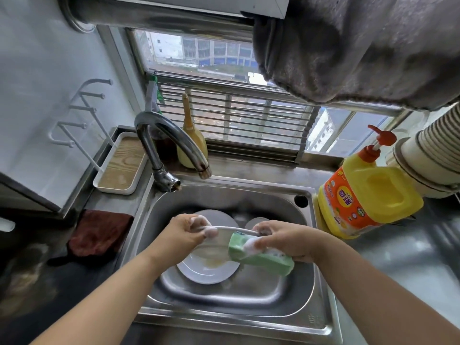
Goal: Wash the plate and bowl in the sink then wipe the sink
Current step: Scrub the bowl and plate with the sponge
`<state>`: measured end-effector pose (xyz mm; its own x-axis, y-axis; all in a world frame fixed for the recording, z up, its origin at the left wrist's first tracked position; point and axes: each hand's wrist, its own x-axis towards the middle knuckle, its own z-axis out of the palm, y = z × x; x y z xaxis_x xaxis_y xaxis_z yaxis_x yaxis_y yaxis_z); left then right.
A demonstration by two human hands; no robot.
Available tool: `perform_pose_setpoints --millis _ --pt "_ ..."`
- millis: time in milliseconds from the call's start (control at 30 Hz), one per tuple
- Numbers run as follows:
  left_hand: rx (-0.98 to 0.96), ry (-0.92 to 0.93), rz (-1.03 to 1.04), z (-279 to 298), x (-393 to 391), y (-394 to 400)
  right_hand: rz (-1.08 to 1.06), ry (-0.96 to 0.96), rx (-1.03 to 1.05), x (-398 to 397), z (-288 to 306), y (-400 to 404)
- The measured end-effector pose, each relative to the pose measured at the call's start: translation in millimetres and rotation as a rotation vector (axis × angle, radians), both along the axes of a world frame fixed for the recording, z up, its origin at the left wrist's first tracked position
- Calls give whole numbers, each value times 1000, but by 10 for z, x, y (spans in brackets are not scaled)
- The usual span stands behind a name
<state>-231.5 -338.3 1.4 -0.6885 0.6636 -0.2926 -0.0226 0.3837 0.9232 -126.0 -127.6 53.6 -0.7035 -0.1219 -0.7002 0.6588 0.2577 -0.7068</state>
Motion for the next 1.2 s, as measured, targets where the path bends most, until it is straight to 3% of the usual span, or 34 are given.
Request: perform_pose_setpoints --millis 267,367,433,500,567,733,933,1067,1200 --pt "112 -161 232 -103 144 -43 113 150 291 -88 184 -62" --pt "-68 -231 477 -140 206 14 143 155 407 -67 154 -49" --pt "-106 -582 626 -142 191 85 147 166 430 -41 109 -30" --pt "-2 -1010 654 -114 167 167 150 182 418 -4 67 -32" --pt "99 -1154 613 -63 192 243 159 196 400 42 31 -47" --pt "189 -1110 742 -92 222 377 131 188 352 192 -100 -40" --pt "121 -932 635 -329 196 112 141 -79 184 453 -188 159" --pt "82 -774 601 -372 164 -96 -248 -146 -57 627 -439 308" --pt "76 -698 621 -480 149 -275 -519 -87 191 569 -823 181"
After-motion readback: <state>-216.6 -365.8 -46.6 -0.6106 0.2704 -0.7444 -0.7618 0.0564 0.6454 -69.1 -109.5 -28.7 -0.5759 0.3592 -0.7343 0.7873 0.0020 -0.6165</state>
